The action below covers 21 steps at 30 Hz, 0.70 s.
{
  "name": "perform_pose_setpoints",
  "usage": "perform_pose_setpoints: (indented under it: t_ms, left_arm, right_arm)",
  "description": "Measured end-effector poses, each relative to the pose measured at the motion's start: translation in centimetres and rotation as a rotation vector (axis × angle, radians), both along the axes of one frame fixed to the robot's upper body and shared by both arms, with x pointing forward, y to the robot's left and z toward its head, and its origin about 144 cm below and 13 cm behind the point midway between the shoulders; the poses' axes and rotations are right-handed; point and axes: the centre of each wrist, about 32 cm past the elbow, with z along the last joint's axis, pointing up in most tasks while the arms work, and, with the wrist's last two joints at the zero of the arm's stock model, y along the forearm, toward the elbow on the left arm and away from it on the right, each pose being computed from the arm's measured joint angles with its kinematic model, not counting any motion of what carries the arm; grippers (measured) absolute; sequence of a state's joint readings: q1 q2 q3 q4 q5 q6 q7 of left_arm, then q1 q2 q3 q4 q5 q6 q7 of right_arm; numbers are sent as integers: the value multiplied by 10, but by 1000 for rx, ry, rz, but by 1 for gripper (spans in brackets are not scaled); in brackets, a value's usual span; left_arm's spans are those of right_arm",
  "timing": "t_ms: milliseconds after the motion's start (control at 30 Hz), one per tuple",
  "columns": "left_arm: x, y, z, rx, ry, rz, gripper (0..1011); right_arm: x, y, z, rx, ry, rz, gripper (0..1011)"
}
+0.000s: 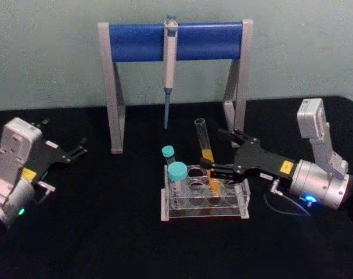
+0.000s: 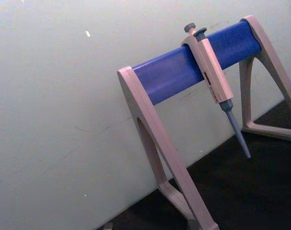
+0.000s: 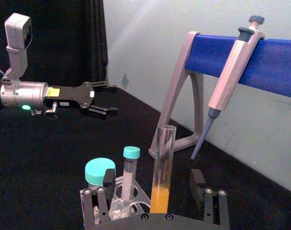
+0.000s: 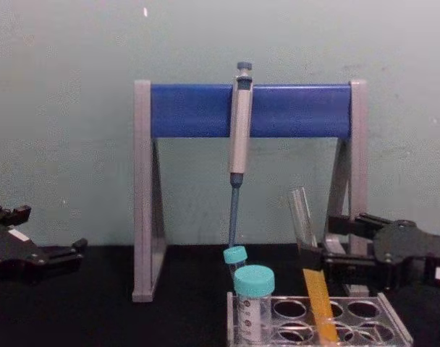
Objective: Pick up the test tube from the test tube rack, shake it, then place it back into the test tube rack.
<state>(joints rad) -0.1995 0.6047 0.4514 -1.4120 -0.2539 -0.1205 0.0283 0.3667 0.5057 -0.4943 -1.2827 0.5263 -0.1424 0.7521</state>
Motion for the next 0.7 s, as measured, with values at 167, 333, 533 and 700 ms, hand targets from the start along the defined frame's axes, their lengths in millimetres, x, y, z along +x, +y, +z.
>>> perform_pose_setpoints:
  t_ms: [167,333,533,700]
  left_arm:
    - [0,0,0,0,0,0,1001]
    - [0,0,0,0,0,0,1001]
    - [0,0,0,0,0,0,1002]
    - [0,0,0,0,0,0,1002]
  right_arm:
    - [0,0,0,0,0,0,1000]
    - [-1,0,1,6,-14,4,1000]
    - [-6,-3,8,72,-66,-45,1000]
    - [-16,-8,19,122,-114,-197,1000]
